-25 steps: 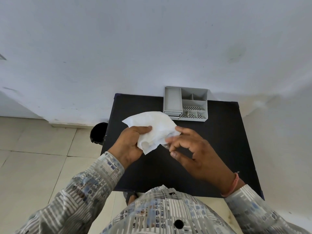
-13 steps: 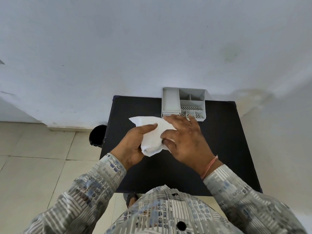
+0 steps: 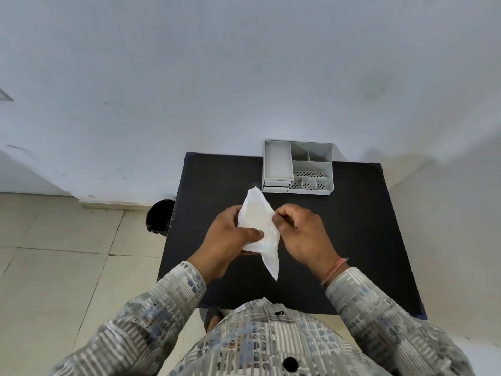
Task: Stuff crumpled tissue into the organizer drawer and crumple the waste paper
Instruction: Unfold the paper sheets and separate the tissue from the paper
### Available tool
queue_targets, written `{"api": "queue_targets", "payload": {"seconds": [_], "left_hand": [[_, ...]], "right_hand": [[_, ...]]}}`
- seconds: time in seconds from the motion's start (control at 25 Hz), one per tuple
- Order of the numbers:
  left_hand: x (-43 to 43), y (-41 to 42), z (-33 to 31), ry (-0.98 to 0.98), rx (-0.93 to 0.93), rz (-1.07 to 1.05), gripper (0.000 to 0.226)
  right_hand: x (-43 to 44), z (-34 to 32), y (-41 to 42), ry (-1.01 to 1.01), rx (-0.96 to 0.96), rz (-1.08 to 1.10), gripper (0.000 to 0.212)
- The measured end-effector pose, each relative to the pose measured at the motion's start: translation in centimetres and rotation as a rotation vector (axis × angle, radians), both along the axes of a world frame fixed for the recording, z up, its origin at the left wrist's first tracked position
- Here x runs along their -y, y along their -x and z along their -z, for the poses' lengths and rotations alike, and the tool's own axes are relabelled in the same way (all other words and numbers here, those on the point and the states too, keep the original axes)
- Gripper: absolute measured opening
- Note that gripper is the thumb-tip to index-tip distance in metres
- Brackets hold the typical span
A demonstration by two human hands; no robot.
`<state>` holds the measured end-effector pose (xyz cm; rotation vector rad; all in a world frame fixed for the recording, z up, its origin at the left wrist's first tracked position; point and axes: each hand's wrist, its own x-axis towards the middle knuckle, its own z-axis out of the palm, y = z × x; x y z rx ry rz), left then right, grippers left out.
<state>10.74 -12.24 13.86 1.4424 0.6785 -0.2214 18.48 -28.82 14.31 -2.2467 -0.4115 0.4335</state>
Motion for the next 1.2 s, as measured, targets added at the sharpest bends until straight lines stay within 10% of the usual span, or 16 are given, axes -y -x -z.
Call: {"api": "queue_targets", "payload": {"seconds": [0.28,0.4,0.6,0.76,0.84,0.92,1.08,1.2], "left_hand": [[-0.5,0.6,0.8,-0.192,0.106,0.046,0.07],[-0.4,1.1,0.8,-0.399,0.09,0.148,0.068],[-1.0,2.8,1.0,0.033,0.093,0.101,0.029],[-5.2,4.1,5.8,-0.294,-0.047,-0.388,0.027],[-7.6,4.6,8.3,0.186,-0.186,-0.251,0.041],[-9.4,5.2,10.3,0.408,-0.266,-0.191,0.04],[-9.8,5.0,14.0,-0.052,-0.28,-0.13,0.024],[-9.9,4.7,17.0,-0.194,-0.266,-0.145,0.021]], "right_hand": [[0.0,1.7,2.7,-0.129,-0.148,-0.125,0.019],[-1.0,2.3,2.6,-0.184,-0.553,-0.005,0.034],[-1.9,4.4,3.1,-0.597,-1.072,0.259,0.041],[-2.6,6.5,3.2,-0.715,-1.17,0.29,0.039],[-2.8,7.6,3.3,-0.765,-1.242,0.245,0.038],[-3.5,9.2,3.3,-0.634,-1.171,0.282,0.031],[-5.1,13.7,3.5,0.038,-0.558,0.211,0.021],[-5.6,16.5,3.6,-0.121,-0.722,0.249,0.028]]}}
